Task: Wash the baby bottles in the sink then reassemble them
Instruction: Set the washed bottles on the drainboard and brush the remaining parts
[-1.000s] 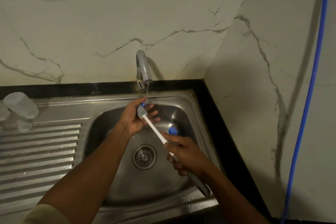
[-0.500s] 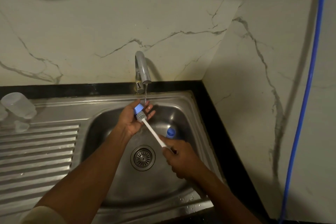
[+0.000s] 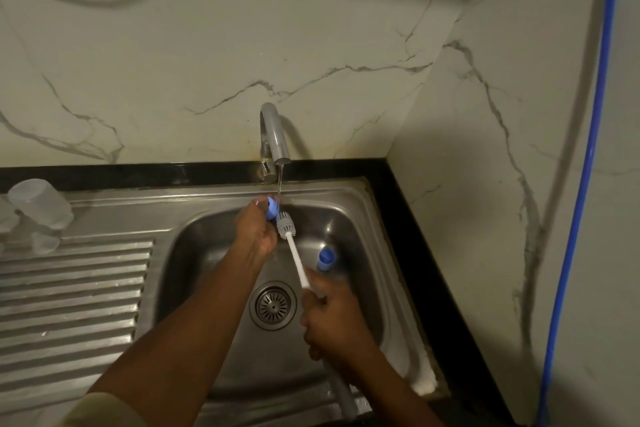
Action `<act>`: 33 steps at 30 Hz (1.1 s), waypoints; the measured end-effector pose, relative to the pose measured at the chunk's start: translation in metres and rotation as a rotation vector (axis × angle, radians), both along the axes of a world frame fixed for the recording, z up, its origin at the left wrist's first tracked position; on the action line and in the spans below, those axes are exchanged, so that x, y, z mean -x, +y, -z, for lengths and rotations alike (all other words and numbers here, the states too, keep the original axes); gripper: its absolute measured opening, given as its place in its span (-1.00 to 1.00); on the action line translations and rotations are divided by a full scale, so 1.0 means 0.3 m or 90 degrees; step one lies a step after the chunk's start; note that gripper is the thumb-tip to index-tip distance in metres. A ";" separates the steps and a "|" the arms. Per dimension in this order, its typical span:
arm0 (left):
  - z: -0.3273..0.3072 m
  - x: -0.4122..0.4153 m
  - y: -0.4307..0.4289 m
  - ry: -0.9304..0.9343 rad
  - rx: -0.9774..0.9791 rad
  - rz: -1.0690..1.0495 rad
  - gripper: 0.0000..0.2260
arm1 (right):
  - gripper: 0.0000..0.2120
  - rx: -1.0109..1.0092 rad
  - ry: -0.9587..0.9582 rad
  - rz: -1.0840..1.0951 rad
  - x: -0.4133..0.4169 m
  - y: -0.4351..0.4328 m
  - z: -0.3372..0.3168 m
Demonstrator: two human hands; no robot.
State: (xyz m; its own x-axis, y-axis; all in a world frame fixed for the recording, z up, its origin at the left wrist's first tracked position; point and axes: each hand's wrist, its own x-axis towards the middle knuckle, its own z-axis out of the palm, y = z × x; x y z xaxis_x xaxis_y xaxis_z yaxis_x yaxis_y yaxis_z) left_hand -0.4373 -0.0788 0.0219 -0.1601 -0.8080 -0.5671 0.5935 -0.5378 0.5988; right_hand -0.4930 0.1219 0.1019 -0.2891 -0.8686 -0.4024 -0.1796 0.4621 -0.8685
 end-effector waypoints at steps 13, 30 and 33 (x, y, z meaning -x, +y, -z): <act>0.012 -0.033 0.035 0.017 -0.045 0.061 -0.69 | -0.60 0.062 0.102 -0.010 -0.025 -0.126 0.034; 0.002 -0.034 0.040 0.132 -0.018 0.075 -0.83 | -0.62 0.004 -0.060 0.050 0.027 -0.077 -0.029; 0.004 -0.020 0.062 0.125 -0.005 0.104 -0.81 | -0.65 0.013 -0.092 0.065 0.059 -0.126 -0.050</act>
State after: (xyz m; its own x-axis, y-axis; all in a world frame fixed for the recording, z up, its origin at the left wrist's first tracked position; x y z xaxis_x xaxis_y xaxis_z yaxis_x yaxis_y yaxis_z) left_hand -0.4312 -0.0602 0.0208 -0.3963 -0.7580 -0.5181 0.6025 -0.6405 0.4762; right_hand -0.5109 0.0840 0.1169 -0.3162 -0.8466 -0.4282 -0.0051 0.4528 -0.8916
